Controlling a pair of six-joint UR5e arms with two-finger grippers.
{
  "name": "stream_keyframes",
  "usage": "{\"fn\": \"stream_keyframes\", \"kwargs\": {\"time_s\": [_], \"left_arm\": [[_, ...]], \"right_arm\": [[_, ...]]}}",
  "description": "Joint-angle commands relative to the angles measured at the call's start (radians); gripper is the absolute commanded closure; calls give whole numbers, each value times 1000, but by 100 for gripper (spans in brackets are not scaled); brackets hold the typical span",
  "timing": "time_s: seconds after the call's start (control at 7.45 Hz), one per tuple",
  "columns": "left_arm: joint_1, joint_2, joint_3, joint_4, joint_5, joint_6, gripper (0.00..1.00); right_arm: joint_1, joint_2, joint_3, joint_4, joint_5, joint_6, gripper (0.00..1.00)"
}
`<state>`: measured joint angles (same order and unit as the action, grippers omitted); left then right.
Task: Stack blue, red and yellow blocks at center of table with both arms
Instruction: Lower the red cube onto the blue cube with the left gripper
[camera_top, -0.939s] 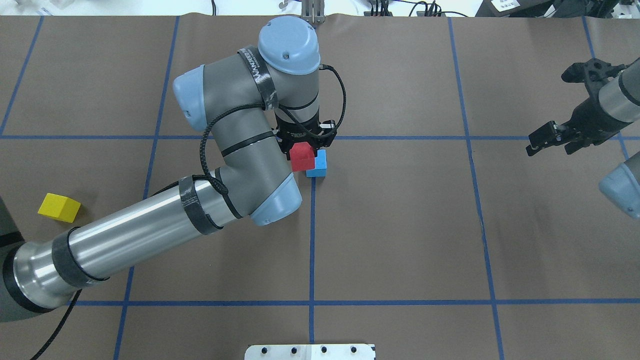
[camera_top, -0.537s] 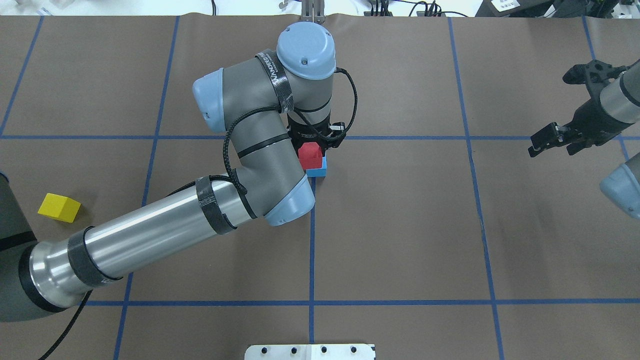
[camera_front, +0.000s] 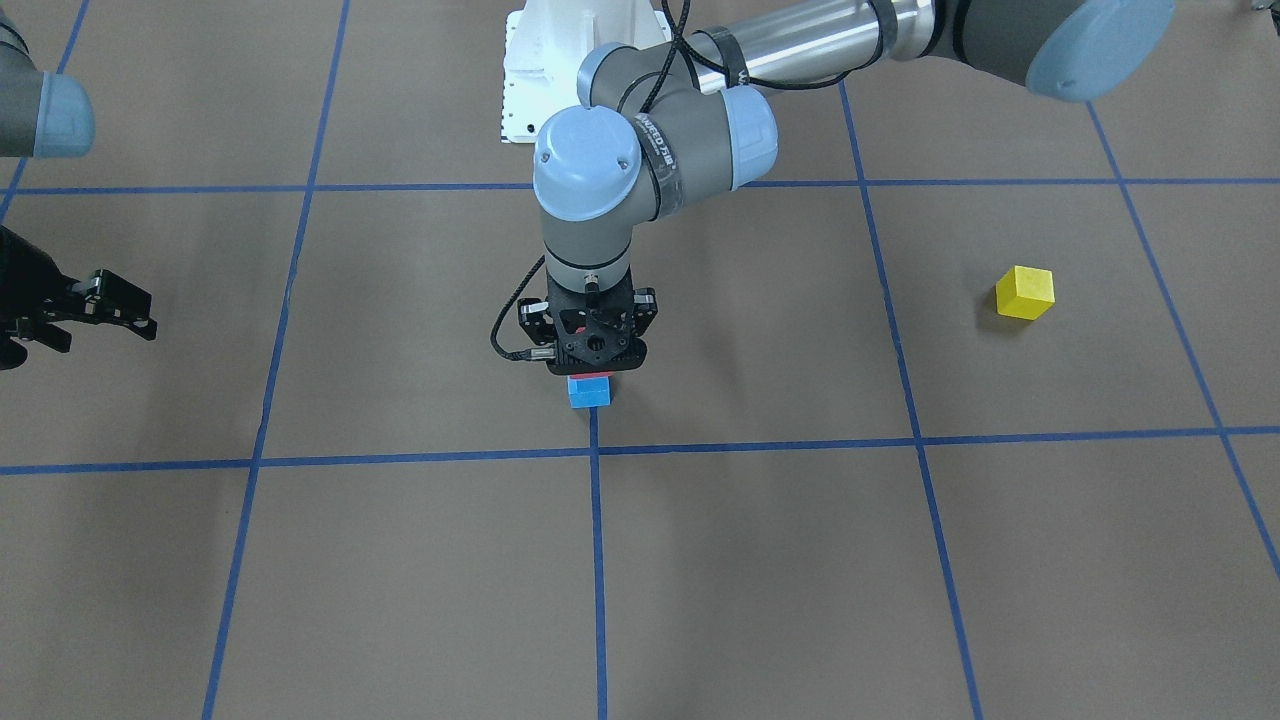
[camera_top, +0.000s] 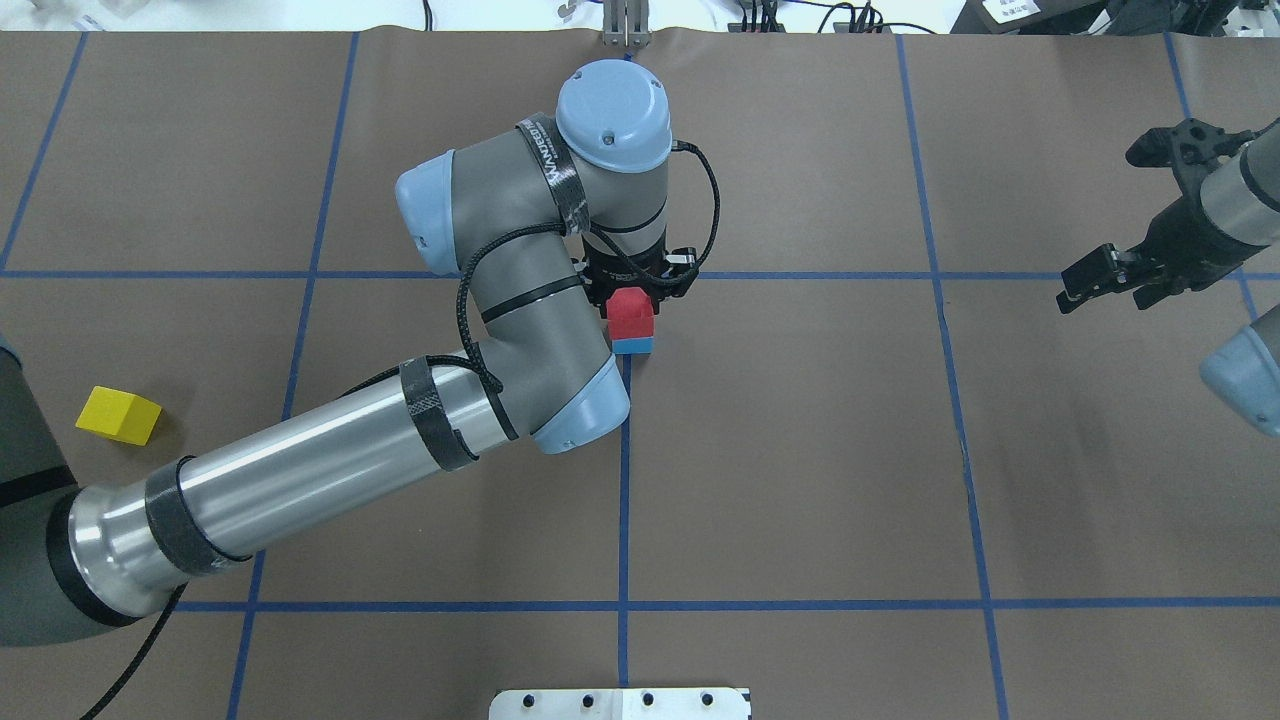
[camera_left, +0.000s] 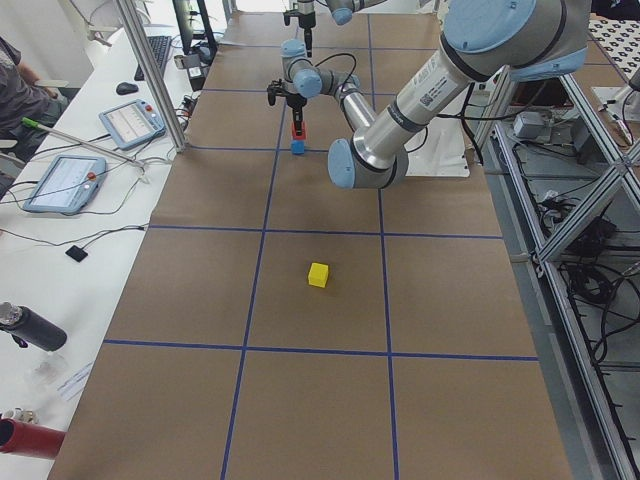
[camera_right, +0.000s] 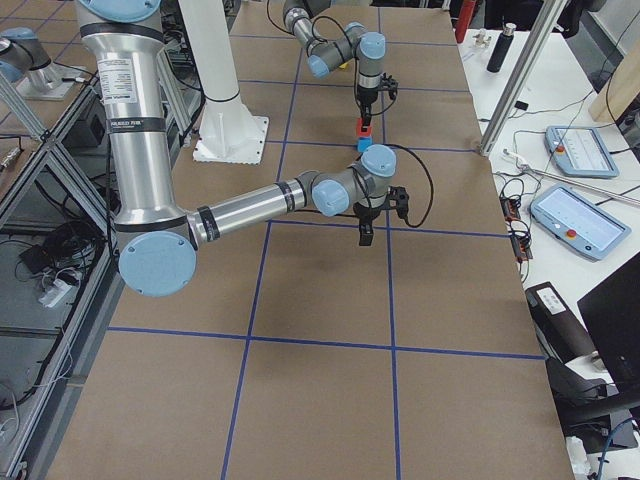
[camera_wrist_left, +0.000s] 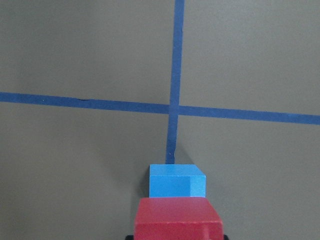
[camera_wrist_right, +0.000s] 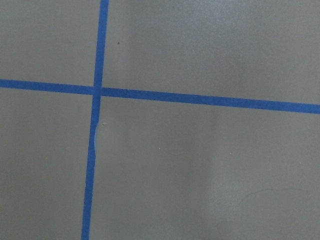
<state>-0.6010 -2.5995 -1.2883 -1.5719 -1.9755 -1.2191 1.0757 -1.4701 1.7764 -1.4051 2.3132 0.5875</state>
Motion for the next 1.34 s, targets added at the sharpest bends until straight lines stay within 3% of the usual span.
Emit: {"fn": "stream_keyframes", "kwargs": {"time_s": [0.0, 1.21], "left_arm": [[4, -1, 4, -11, 21, -4, 100], [15, -8, 24, -19, 78, 6, 100]], "right_arm": [[3, -1, 0, 0, 0, 0, 1], [3, -1, 0, 0, 0, 0, 1]]}}
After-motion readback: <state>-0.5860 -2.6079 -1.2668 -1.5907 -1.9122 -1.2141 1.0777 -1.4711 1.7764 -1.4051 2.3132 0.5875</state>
